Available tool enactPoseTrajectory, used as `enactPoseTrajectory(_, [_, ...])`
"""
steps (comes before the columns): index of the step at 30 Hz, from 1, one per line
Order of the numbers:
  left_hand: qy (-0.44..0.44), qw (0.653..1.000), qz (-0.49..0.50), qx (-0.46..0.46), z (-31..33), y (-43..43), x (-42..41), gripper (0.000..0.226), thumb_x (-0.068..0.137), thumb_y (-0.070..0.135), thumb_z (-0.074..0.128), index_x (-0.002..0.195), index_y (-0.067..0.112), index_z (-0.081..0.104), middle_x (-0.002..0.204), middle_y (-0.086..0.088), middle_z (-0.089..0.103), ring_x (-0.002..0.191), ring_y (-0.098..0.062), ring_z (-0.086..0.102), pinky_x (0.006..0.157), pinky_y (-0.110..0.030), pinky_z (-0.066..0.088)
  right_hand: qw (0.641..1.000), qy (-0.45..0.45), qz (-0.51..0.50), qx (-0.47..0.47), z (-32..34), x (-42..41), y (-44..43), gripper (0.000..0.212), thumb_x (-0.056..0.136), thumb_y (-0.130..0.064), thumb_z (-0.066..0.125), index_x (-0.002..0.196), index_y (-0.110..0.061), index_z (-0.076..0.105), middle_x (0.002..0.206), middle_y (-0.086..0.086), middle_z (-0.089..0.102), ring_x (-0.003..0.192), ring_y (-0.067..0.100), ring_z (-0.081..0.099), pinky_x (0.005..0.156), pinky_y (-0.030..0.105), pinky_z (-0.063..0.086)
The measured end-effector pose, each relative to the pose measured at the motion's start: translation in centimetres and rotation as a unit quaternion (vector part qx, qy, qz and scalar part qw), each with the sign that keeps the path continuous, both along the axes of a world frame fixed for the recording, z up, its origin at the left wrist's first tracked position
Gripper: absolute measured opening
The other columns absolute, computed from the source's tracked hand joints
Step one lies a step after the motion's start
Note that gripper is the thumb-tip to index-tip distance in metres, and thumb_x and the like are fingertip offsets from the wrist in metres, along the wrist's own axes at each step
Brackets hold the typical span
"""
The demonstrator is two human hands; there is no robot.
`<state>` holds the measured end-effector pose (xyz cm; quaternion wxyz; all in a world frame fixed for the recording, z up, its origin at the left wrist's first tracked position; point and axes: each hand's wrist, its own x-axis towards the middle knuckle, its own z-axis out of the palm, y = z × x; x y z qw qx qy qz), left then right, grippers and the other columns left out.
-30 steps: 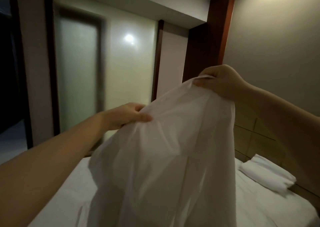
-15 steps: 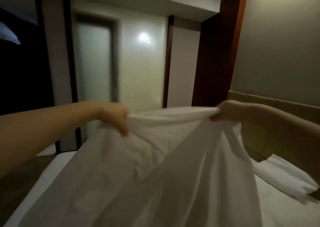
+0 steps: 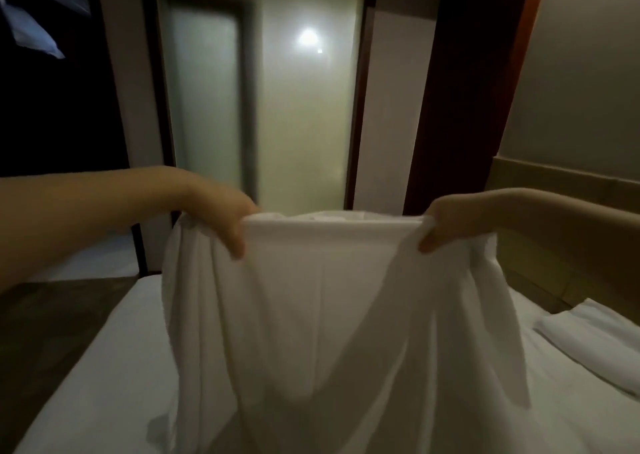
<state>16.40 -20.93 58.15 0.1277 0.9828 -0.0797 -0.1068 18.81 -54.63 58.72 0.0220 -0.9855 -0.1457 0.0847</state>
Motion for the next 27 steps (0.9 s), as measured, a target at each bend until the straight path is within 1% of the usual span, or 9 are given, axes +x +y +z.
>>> enactPoseTrajectory(2, [-0.054, 0.994, -0.023, 0.091, -0.6, 1.2, 1.6, 0.021, 0.086, 0.023, 0.065, 0.105, 0.014, 0.065, 0.092, 0.002, 0.06, 0.08, -0.01, 0.051, 0.053, -0.001, 0.034, 0.99, -0.014, -0.017, 0.143, -1.5, 1.7, 1.2, 0.023, 0.083, -0.03, 0.069, 0.101, -0.015, 0.066, 0.098, 0.003, 0.067, 0.087, 0.018, 0.065, 0.073, 0.026, 0.054])
enactPoseTrajectory(6, [-0.17, 0.978, -0.003, -0.12, 1.3, 4.6, 6.3, 0.015, 0.092, 0.018, 0.057, 0.078, 0.021, 0.061, 0.083, 0.007, 0.06, 0.073, -0.007, 0.055, 0.054, -0.005, 0.039, 0.92, 0.041, -0.016, 0.39, -1.3, 4.3, 3.8, 0.036, 0.073, -0.042, 0.071, 0.095, -0.014, 0.063, 0.086, 0.005, 0.068, 0.073, 0.015, 0.067, 0.054, 0.021, 0.053])
enactPoseTrajectory(8, [-0.14, 0.945, -0.017, -0.295, 1.6, 5.1, 8.1, 0.018, 0.094, 0.015, 0.054, 0.081, 0.027, 0.06, 0.079, 0.012, 0.063, 0.065, 0.002, 0.062, 0.052, -0.006, 0.044, 0.93, 0.094, 0.004, 0.354, 0.3, 5.8, 4.7, 0.077, 0.046, -0.066, 0.078, 0.101, -0.014, 0.063, 0.084, 0.001, 0.073, 0.075, 0.017, 0.071, 0.057, 0.024, 0.054])
enactPoseTrajectory(10, [-0.062, 0.938, -0.044, -0.337, 1.5, 5.3, 9.3, 0.007, 0.09, 0.025, 0.059, 0.092, 0.032, 0.059, 0.079, 0.018, 0.068, 0.066, 0.009, 0.063, 0.054, -0.006, 0.046, 0.973, 0.129, 0.011, 0.188, 1.2, 7.6, 5.4, 0.084, 0.037, -0.071, 0.079, 0.099, -0.016, 0.065, 0.081, -0.006, 0.074, 0.076, 0.013, 0.071, 0.06, 0.022, 0.055])
enactPoseTrajectory(12, [0.01, 0.969, -0.068, -0.238, 0.7, 6.3, 11.4, 0.02, 0.08, 0.036, 0.07, 0.097, 0.033, 0.058, 0.089, 0.019, 0.067, 0.071, 0.01, 0.063, 0.058, -0.007, 0.047, 0.993, 0.112, -0.018, 0.027, 0.7, 10.1, 6.4, 0.056, 0.055, -0.058, 0.08, 0.095, -0.02, 0.067, 0.081, -0.007, 0.073, 0.076, 0.014, 0.07, 0.066, 0.024, 0.057])
enactPoseTrajectory(15, [0.127, 0.991, -0.046, -0.015, -1.4, 7.1, 14.7, 0.022, 0.083, 0.016, 0.069, 0.091, 0.032, 0.056, 0.089, 0.016, 0.064, 0.067, 0.008, 0.063, 0.058, -0.008, 0.046, 0.997, 0.065, -0.041, -0.023, -1.1, 14.4, 8.1, 0.032, 0.075, -0.05, 0.072, 0.091, -0.024, 0.063, 0.086, -0.006, 0.068, 0.081, 0.014, 0.067, 0.074, 0.028, 0.056])
enactPoseTrajectory(20, [-0.063, 0.986, -0.005, 0.153, -4.1, 6.6, 22.6, 0.025, 0.088, 0.03, 0.063, 0.105, 0.012, 0.066, 0.102, -0.005, 0.065, 0.083, -0.016, 0.054, 0.06, -0.022, 0.034, 0.984, 0.123, -0.048, 0.115, -3.3, 22.2, 9.2, 0.022, 0.082, -0.037, 0.071, 0.08, -0.016, 0.065, 0.078, -0.003, 0.068, 0.07, 0.013, 0.065, 0.061, 0.025, 0.051])
enactPoseTrajectory(24, [-0.22, 0.966, 0.092, 0.101, -2.7, 6.1, 30.2, 0.028, 0.094, 0.041, 0.051, 0.09, 0.016, 0.064, 0.111, -0.018, 0.063, 0.098, -0.032, 0.059, 0.068, -0.028, 0.034, 0.99, -0.101, -0.028, 0.099, -2.0, 31.0, 10.9, 0.026, 0.088, -0.034, 0.064, 0.089, -0.009, 0.062, 0.071, 0.001, 0.054, 0.061, 0.016, 0.051, 0.062, 0.028, 0.039])
enactPoseTrajectory(27, [-0.385, 0.902, 0.192, -0.025, 7.0, 5.1, 35.9, 0.039, 0.095, 0.046, 0.042, 0.099, 0.015, 0.066, 0.113, -0.015, 0.062, 0.1, -0.034, 0.058, 0.07, -0.03, 0.037, 0.922, -0.361, -0.047, 0.133, 8.5, 36.9, 11.2, 0.02, 0.093, -0.026, 0.051, 0.099, -0.011, 0.064, 0.092, 0.013, 0.062, 0.078, 0.029, 0.056, 0.065, 0.03, 0.039])
